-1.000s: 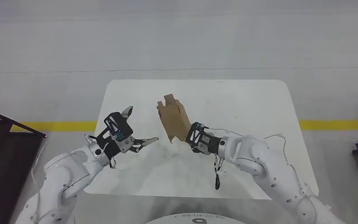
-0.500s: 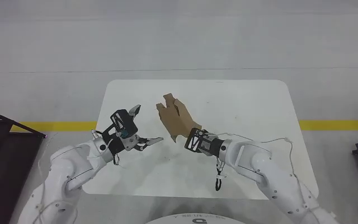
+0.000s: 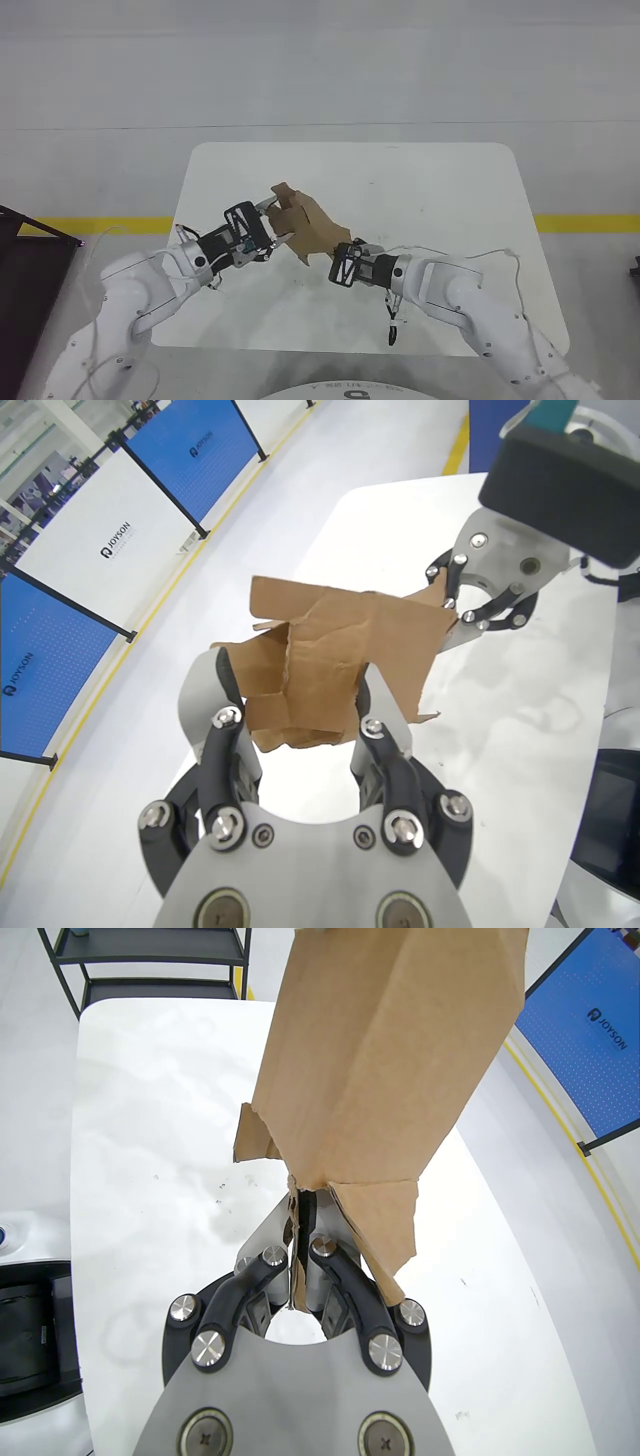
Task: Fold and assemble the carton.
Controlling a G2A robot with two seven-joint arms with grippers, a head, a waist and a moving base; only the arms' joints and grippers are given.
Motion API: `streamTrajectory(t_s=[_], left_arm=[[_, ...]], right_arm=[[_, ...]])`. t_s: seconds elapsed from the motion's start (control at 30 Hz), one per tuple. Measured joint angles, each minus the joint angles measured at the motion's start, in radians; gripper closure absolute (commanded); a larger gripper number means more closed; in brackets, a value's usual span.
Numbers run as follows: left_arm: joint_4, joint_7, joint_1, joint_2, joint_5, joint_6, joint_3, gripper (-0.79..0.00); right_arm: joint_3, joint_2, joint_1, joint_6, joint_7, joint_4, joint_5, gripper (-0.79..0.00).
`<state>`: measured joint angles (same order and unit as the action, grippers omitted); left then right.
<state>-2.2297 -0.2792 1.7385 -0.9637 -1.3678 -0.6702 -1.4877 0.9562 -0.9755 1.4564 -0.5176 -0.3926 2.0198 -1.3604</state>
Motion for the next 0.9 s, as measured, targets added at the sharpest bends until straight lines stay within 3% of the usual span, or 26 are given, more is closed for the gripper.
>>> streamTrajectory(t_s=[0.13,0.2,0.27,0.4,0.43,0.7,0.73,0.9], left_arm=[[-0.002,-0.001,0.006,0.0,-0.013,-0.001,0.008,-0.486],[-0.006,-0.001,0.012,0.001,-0.02,0.001,0.013,-0.533],[-0.012,-0.001,0.017,0.001,-0.029,0.004,0.018,-0.511],[-0.03,0.019,0.028,-0.001,-0.059,0.043,0.021,-0.68],[-0.034,0.024,0.031,-0.001,-0.07,0.054,0.019,-0.785],[-0.063,0.064,0.07,-0.001,-0.13,0.101,0.006,-0.785],[-0.066,0.066,0.073,-0.001,-0.136,0.102,0.005,-0.767],[-0.074,0.074,0.088,0.0,-0.157,0.088,0.013,-0.431]], right_arm=[[0.0,-0.001,0.002,0.0,0.002,-0.001,-0.005,0.0],[-0.001,-0.002,0.002,0.001,0.002,0.002,-0.007,0.0],[-0.003,-0.003,0.001,0.001,-0.001,0.003,-0.01,0.0],[-0.007,-0.006,-0.004,0.0,-0.007,0.0,-0.007,0.0],[-0.008,-0.007,-0.005,0.0,-0.009,-0.002,-0.006,0.0],[-0.015,-0.012,-0.019,-0.006,-0.02,-0.008,-0.002,0.0],[-0.015,-0.013,-0.021,-0.006,-0.02,-0.009,-0.001,0.0],[-0.017,-0.015,-0.025,-0.008,-0.026,-0.01,-0.001,0.0]])
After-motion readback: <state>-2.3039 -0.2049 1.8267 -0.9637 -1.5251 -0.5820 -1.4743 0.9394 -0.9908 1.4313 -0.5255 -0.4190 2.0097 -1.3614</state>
